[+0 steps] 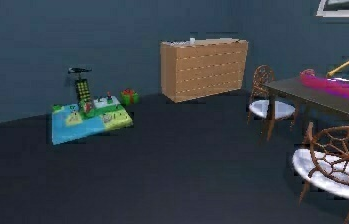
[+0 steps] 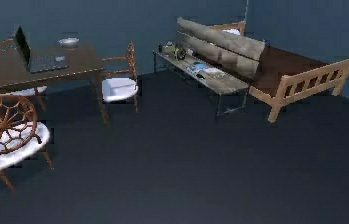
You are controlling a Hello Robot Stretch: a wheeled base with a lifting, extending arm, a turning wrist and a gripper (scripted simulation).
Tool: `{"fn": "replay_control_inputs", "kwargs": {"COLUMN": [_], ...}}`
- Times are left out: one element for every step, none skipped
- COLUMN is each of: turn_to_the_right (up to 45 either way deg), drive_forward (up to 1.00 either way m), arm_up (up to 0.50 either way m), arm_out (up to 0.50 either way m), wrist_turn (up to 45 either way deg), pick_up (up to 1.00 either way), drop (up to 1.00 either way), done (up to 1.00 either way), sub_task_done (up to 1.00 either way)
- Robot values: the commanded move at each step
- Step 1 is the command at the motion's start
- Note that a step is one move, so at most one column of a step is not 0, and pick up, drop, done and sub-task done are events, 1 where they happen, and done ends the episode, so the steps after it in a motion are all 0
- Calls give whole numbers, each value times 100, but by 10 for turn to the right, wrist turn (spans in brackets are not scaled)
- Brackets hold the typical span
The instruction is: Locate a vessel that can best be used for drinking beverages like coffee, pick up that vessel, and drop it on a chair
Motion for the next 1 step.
{"fn": "replay_control_inputs", "kwargs": {"turn_to_the_right": [60], "drive_forward": [0], "arm_up": [0], "arm_out": [0], "wrist_turn": [0], "pick_up": [0], "drop": [0], "done": [0], "sub_task_done": [0]}}
